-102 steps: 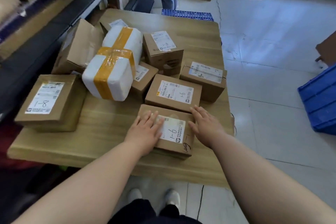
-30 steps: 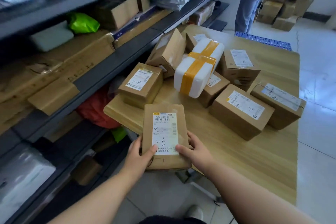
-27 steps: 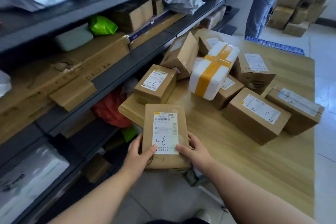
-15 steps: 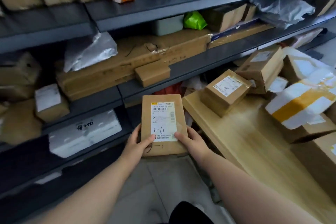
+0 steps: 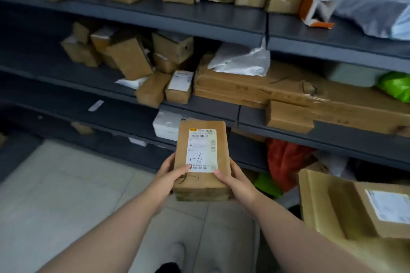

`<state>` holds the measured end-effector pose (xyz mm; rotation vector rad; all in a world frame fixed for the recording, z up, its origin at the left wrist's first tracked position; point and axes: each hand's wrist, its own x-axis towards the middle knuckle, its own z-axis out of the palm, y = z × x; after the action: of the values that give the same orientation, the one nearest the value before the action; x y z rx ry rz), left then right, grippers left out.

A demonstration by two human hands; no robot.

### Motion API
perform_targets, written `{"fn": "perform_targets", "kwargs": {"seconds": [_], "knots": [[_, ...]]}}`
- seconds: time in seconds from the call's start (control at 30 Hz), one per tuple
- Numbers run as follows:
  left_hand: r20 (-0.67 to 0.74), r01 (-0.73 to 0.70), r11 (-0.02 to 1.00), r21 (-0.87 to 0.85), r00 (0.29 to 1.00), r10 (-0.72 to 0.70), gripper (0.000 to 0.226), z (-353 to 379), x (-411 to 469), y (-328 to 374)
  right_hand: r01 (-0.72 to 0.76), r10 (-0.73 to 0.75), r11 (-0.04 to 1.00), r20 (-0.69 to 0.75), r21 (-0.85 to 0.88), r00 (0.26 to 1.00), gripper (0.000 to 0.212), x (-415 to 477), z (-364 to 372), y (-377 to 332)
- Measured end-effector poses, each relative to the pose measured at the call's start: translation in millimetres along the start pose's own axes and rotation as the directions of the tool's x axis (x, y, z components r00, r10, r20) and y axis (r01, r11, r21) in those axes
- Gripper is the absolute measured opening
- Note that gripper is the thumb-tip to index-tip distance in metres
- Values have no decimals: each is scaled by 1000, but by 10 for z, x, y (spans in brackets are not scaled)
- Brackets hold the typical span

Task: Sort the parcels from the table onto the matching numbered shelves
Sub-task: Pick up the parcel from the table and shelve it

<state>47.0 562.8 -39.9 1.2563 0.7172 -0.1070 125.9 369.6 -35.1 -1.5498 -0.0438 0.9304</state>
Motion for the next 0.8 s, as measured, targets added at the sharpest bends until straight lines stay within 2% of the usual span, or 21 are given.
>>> {"fn": "perform_targets", "kwargs": {"seconds": [0.1, 0.23, 0.37, 0.43, 0.57, 0.7, 0.8], "knots": [[-90, -32, 989, -143, 996, 19, 81, -251, -166, -29, 4, 8, 993, 100, -115, 995, 109, 151, 179, -145], [-157, -143, 967, -209, 981, 111, 87, -714, -416, -13, 65, -18, 975, 218, -210, 976, 118, 341, 653, -303], [-273, -245, 935, -258, 946, 172, 100, -1325, -536, 106, 132, -57, 968, 327, -214, 943, 108, 574, 1320, -493], [-305, -305, 914, -268, 927, 220, 93, -1668, -567, 175, 147, -66, 969, 362, -198, 930, 103, 700, 1672, -591], [-389, -387, 871, -302, 884, 258, 65, -2395, -572, 295, 151, -73, 976, 416, -157, 906, 88, 1030, 2419, -738], [-454, -431, 853, -295, 848, 272, 66, -3133, -592, 438, 161, -67, 973, 463, -167, 884, 79, 1326, 3252, -897], [-527, -477, 833, -279, 802, 283, 57, -3621, -628, 514, 170, -57, 968, 499, -185, 865, 70, 1510, 3838, -978]]}}
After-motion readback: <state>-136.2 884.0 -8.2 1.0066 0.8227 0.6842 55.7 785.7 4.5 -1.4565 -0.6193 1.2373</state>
